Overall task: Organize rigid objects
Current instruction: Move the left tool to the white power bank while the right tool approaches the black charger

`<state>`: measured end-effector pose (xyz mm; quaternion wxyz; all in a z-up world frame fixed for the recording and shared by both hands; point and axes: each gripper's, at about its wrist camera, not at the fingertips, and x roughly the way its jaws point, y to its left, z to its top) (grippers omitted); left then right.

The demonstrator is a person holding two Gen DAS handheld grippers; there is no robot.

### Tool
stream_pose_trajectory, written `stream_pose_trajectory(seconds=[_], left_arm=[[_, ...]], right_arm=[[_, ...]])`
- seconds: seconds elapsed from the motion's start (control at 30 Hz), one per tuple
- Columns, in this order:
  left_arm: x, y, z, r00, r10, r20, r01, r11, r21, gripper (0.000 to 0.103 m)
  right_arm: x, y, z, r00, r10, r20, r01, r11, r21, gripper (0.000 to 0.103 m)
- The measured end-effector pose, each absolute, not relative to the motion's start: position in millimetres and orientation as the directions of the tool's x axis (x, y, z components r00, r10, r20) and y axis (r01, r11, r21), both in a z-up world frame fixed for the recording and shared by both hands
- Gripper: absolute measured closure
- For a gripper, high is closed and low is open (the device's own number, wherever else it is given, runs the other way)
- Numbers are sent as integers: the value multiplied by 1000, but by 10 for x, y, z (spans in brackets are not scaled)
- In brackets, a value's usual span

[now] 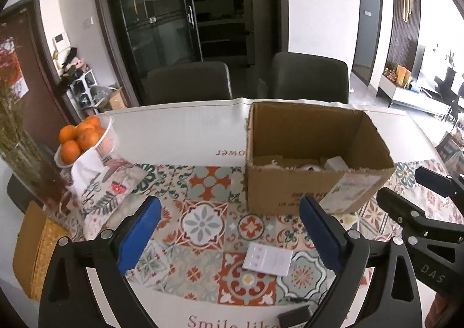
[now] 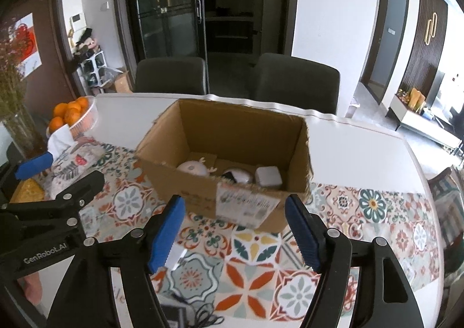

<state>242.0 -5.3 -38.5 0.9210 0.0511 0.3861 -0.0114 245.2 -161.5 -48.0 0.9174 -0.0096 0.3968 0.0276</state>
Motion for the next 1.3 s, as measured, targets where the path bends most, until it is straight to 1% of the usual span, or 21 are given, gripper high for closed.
stream_pose_trajectory(seconds=[0.2,0.4,0.9,1.3], left_arm=[[2133,63,-429,709,51,-703,21,995,93,2],[1884,184,-550,701,95,-707,-15,993,119,1],[1556,411,-970,620,113,-776,-47,993,108,1],[1429,567,-1357,542,99,-835,-49,995,86,1]], right_arm=[[2214,-1506,-534,673,63,-737,-79,997,12,31],[2007,-1368,-664,651,74,-755,-110,994,2,31],[1740,-1121,-1067,558,106,-823,-183,983,2,32],[1656,-936,-1418,471,121,-874,-237,972,7,32]])
